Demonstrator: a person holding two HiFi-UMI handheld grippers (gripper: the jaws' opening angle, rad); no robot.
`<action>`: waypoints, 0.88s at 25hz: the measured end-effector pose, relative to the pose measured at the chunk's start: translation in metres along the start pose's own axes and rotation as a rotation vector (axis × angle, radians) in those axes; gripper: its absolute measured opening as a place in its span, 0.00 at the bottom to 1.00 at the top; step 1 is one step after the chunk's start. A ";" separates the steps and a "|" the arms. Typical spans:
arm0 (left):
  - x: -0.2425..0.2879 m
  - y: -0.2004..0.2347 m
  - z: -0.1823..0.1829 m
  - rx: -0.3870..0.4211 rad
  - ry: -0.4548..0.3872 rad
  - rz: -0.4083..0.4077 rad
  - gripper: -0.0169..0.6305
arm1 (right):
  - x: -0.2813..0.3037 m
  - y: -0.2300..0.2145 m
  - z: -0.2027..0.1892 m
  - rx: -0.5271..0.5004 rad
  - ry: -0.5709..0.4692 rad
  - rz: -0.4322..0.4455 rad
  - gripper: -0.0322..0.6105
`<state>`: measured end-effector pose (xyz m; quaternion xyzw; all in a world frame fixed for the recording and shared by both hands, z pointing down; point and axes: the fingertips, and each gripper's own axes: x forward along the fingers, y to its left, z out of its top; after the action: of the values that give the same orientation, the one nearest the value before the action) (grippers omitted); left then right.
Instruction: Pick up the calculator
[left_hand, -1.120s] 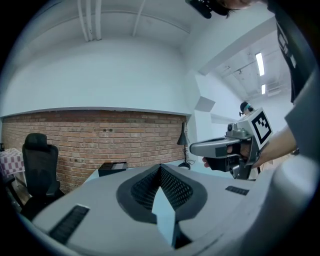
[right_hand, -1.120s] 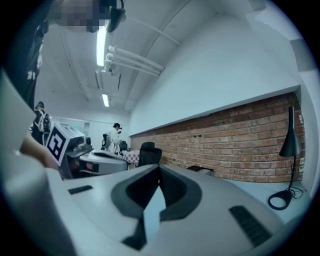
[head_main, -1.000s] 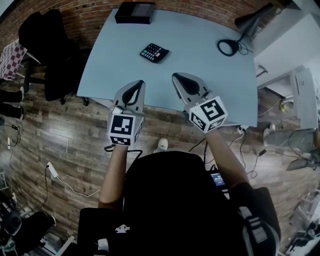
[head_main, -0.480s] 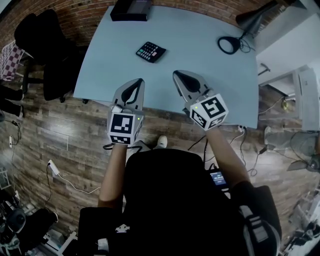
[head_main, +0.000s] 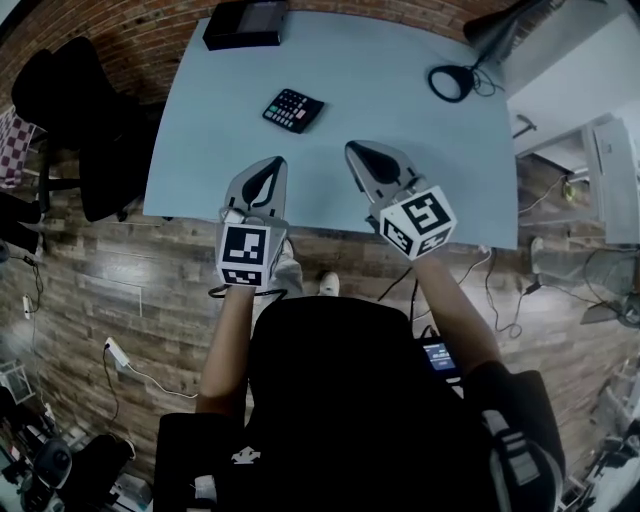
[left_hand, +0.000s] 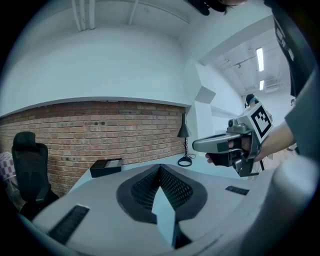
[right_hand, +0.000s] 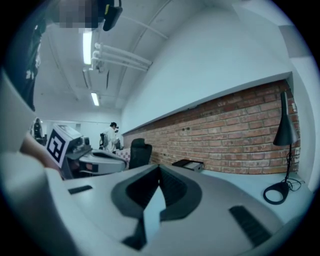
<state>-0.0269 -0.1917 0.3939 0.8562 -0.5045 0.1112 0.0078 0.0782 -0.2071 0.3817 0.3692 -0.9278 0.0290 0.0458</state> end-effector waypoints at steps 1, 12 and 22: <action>0.004 0.002 -0.002 0.001 0.002 -0.010 0.04 | 0.003 -0.003 -0.001 -0.001 0.004 -0.010 0.06; 0.056 0.032 -0.027 0.038 0.055 -0.123 0.04 | 0.035 -0.027 -0.003 0.016 0.030 -0.131 0.06; 0.097 0.042 -0.054 0.060 0.085 -0.235 0.04 | 0.050 -0.049 -0.018 0.035 0.086 -0.239 0.06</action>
<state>-0.0276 -0.2891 0.4619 0.9039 -0.3962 0.1604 0.0166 0.0771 -0.2753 0.4055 0.4761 -0.8738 0.0554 0.0823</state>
